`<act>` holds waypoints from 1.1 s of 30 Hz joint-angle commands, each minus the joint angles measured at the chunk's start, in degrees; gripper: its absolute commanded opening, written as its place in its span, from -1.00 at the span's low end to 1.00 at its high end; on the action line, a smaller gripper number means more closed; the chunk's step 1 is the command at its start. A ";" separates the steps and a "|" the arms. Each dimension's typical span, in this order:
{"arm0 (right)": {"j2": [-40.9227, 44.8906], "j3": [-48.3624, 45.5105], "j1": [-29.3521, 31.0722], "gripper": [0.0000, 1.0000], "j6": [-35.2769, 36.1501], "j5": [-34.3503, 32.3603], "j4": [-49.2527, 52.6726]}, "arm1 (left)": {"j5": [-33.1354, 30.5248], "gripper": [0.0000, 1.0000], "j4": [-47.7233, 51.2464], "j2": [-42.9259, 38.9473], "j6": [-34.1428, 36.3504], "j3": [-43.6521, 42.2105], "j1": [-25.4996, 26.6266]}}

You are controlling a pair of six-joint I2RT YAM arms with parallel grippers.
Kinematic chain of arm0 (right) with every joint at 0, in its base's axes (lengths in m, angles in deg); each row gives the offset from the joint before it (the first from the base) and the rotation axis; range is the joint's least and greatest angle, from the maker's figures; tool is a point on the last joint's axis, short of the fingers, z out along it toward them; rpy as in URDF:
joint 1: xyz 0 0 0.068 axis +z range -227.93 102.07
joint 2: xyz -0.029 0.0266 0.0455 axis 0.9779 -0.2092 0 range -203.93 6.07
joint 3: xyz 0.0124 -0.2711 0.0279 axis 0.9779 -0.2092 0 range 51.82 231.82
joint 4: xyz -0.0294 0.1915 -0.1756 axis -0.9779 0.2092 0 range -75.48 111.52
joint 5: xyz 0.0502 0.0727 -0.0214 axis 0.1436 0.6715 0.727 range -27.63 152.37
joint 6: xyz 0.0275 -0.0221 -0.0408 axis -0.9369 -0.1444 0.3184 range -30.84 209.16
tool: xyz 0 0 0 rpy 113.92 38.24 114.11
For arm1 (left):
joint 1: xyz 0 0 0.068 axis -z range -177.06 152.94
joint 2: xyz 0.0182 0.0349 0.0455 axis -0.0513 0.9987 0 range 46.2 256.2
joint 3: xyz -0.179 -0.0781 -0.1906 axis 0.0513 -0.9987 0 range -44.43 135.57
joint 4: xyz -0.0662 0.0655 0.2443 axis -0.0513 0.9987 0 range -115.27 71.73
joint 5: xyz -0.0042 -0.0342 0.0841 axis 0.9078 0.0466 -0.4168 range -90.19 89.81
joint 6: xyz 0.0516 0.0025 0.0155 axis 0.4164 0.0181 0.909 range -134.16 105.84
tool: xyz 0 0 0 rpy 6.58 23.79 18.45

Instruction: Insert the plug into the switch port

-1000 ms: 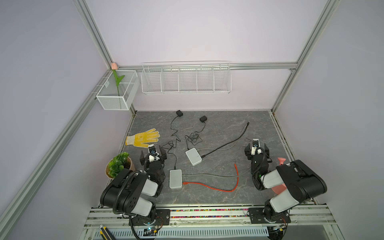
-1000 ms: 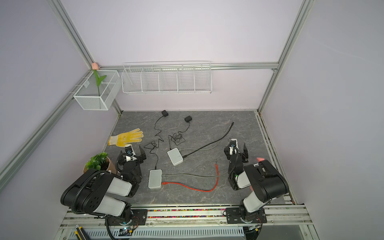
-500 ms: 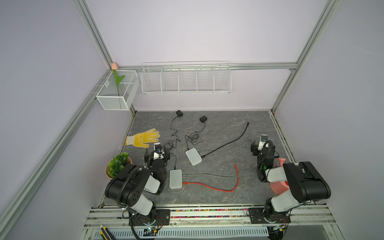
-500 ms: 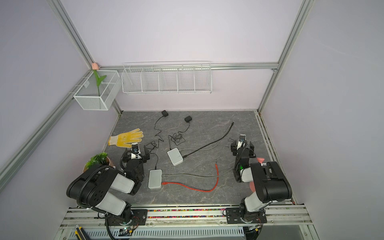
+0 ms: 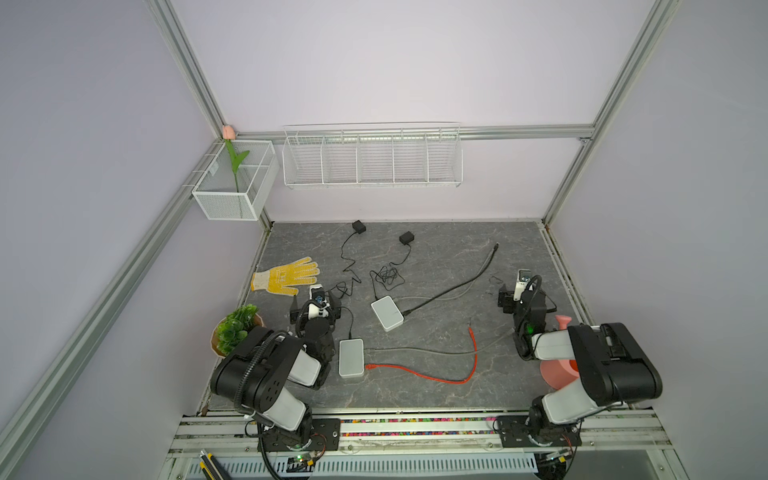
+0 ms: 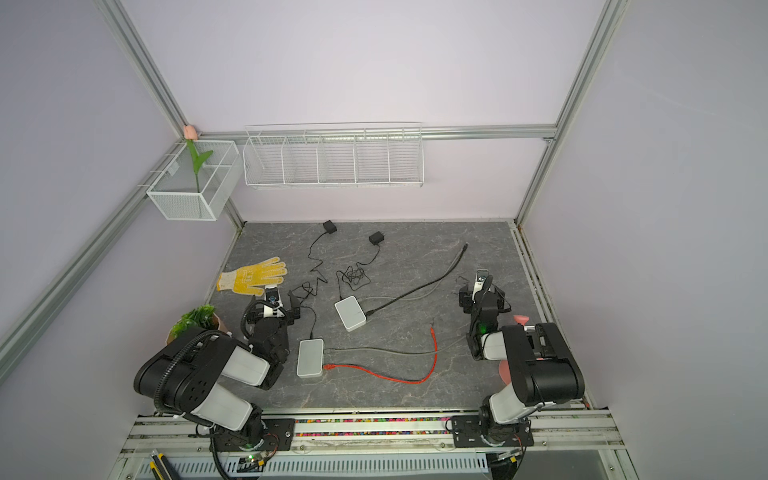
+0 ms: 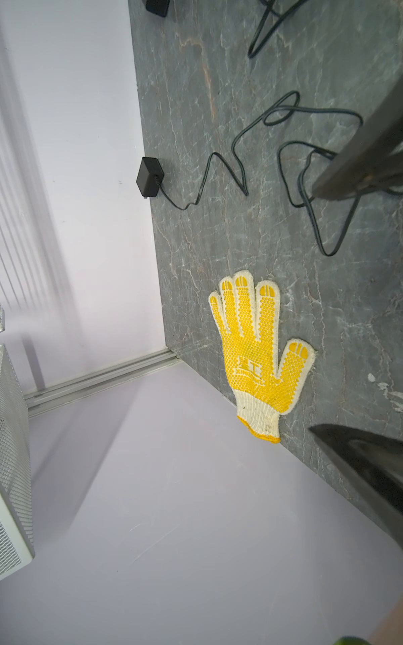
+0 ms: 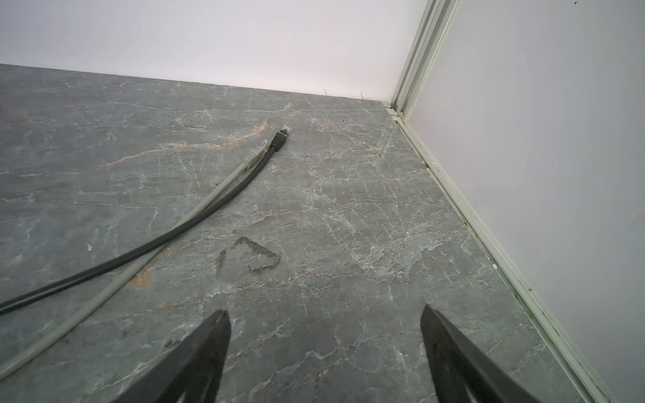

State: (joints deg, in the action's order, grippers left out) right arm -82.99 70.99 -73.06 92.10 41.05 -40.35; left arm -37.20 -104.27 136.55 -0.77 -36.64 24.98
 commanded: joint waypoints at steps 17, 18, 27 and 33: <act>0.46 0.60 -0.37 0.78 -0.92 0.45 -0.72 | 1.93 0.99 -2.04 1.41 0.17 1.90 -1.39; 0.46 0.56 -0.24 0.78 -0.87 0.41 -0.71 | 2.11 0.99 -2.07 1.41 0.06 1.96 -1.57; 0.46 0.61 -0.32 0.78 -0.96 0.40 -0.73 | 3.96 0.99 -0.23 0.97 -1.03 2.79 -3.29; 0.41 0.64 -0.28 0.78 -0.92 0.40 -0.69 | 8.12 0.99 12.98 -3.41 -5.57 7.45 -7.26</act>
State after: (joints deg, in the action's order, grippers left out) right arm -82.99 70.99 -73.06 92.10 41.05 -40.18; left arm -32.15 -97.38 135.45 -3.11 -31.98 19.43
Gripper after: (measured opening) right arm 0.890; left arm 0.993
